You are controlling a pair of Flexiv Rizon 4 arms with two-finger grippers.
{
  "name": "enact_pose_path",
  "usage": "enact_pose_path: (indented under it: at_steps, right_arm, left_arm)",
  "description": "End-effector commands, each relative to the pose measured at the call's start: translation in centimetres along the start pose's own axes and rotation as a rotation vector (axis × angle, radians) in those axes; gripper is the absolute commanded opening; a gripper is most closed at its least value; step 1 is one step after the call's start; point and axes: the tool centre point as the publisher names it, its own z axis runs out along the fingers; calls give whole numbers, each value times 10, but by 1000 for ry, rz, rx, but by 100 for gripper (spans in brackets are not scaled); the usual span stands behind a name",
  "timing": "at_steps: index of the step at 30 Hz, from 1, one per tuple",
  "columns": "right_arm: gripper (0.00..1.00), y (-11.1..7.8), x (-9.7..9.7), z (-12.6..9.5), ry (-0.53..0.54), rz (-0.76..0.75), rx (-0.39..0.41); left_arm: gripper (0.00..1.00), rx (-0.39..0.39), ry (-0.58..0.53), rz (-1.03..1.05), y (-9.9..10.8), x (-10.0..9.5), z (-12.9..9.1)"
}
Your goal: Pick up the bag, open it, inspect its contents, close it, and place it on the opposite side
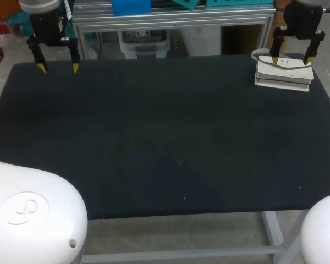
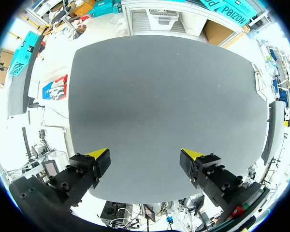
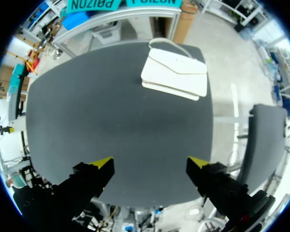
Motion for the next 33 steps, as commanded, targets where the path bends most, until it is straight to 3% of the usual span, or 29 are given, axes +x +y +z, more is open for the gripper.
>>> enact_pose_path:
  at_steps: [1, 16, 23, 33]
  right_arm:
    - [100, 0, 0, -1, -1, 0, 1]
    - [100, 0, 0, -1, -1, 0, 1]
    - [100, 3, -21, 9, 113, 6, 39]
    - [100, 16, -75, 30, 350, 40, 96]
  left_arm:
    - [100, 0, -2, 0, 1, 1, 0]
    - [100, 10, 6, 13, 2, 2, 0]
    - [100, 146, 112, 207, 17, 13, 8]
    - [100, 352, 314, 584, 46, 39, 19]
